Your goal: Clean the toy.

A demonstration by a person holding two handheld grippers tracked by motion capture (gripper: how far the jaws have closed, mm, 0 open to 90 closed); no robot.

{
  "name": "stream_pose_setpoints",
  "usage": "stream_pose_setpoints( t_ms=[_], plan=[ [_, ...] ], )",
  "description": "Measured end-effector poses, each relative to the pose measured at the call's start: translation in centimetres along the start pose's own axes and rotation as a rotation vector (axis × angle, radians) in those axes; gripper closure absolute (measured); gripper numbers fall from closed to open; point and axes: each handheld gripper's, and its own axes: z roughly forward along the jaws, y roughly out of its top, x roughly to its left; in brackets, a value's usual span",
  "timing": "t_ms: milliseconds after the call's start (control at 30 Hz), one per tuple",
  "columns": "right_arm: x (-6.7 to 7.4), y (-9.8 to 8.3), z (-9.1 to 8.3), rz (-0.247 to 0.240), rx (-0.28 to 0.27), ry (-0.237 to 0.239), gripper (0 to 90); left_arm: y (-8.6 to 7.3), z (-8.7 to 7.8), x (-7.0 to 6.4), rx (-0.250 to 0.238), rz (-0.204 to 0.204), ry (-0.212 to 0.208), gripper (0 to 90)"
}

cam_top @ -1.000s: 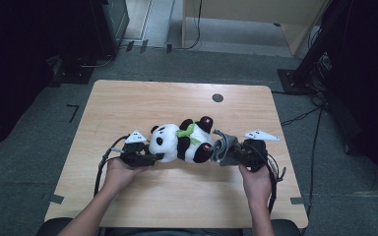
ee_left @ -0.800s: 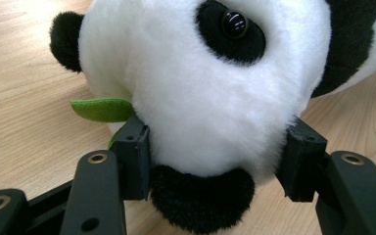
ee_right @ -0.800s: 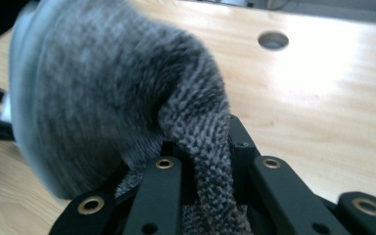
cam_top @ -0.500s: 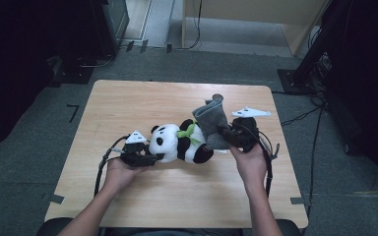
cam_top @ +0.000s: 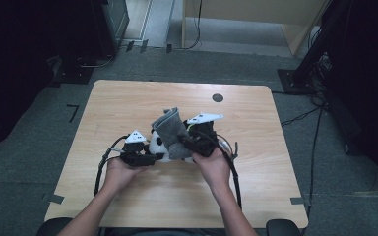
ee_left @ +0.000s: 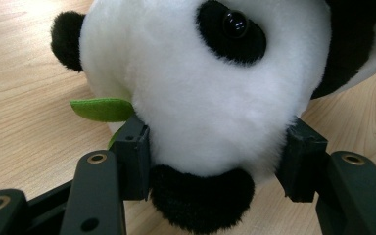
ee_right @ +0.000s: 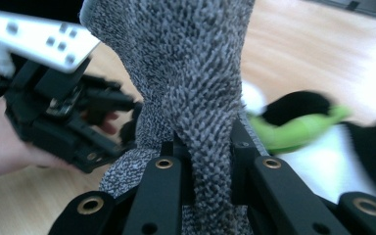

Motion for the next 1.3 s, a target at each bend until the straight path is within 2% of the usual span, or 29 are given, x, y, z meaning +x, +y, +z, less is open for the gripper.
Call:
stream_pose_setpoints(
  t_ms=[167,267,400,500,600,833,1000,1167,1300],
  plan=[
    [1.8,-1.8,1.6,-0.011,-0.002,0.027,80.6,0.0,0.0,-0.1,-0.007,-0.012,0.0,41.6],
    [2.6,-3.0,2.7,0.006,0.017,0.062,80.6,0.0,0.0,0.0,-0.003,-0.007,0.001,41.6],
    [3.0,-4.3,4.1,0.001,0.039,0.063,80.7,0.0,0.0,0.0,0.002,-0.004,-0.001,41.6],
    [2.9,-5.2,4.6,0.02,0.034,0.068,80.7,0.0,0.0,0.1,0.003,-0.003,-0.004,41.6],
    [2.6,-6.1,4.6,0.018,0.031,0.049,80.7,0.0,0.0,0.1,0.003,-0.003,-0.004,41.7],
    [0.9,-8.3,4.4,0.061,0.044,0.039,80.8,-0.1,0.0,0.1,0.003,0.004,-0.01,42.0],
    [0.8,-8.6,3.7,0.046,0.041,0.014,80.8,-0.1,0.0,0.2,0.003,0.005,-0.011,42.0],
    [0.4,-8.9,2.9,0.021,-0.008,-0.021,80.7,-0.1,0.0,0.2,0.004,0.015,-0.015,42.4],
    [0.3,-9.3,2.2,0.018,-0.018,-0.039,80.7,-0.1,0.0,0.1,0.007,0.024,-0.01,42.8]
  ],
)
